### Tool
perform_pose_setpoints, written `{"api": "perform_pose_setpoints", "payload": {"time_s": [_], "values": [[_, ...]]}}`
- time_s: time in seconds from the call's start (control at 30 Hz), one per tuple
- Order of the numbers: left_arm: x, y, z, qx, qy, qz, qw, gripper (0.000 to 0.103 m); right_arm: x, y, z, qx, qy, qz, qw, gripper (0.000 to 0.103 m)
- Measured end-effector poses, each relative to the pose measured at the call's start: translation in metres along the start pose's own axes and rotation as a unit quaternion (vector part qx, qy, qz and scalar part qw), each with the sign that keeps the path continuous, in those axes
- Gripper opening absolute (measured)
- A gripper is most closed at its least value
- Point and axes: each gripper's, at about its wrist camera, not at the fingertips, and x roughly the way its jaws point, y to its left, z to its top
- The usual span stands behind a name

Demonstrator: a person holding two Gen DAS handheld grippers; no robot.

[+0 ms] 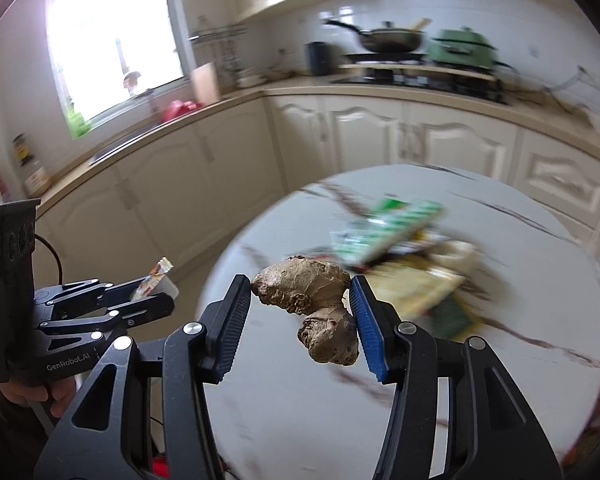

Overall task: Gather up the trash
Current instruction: 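Carry ginger and packet over the blue bin and open both grippers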

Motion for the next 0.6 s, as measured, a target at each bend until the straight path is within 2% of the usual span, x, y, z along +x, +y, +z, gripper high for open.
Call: {"api": "perform_pose_setpoints", "payload": {"time_s": [0.13, 0.3, 0.4, 0.47, 0.6], "values": [[-0.035, 0.051, -0.013, -0.028, -0.011, 0.035, 0.999, 0.026, 0.032, 0.065, 0.007, -0.032, 0.016, 0.043, 0.998, 0.049], [-0.064, 0.128, -0.039, -0.079, -0.005, 0.095, 0.9924, 0.026, 0.095, 0.147, 0.009, -0.068, 0.05, 0.098, 0.992, 0.049], [-0.065, 0.163, -0.055, -0.101, 0.011, 0.135, 0.9857, 0.026, 0.146, 0.186, 0.0, -0.079, 0.082, 0.126, 0.985, 0.049], [-0.059, 0.186, -0.067, -0.125, 0.03, 0.141, 0.9816, 0.026, 0.184, 0.209, -0.011, -0.082, 0.109, 0.14, 0.981, 0.049], [-0.035, 0.227, -0.084, -0.156, 0.068, 0.156, 0.9731, 0.026, 0.263, 0.237, -0.036, -0.085, 0.156, 0.14, 0.974, 0.049]]}}
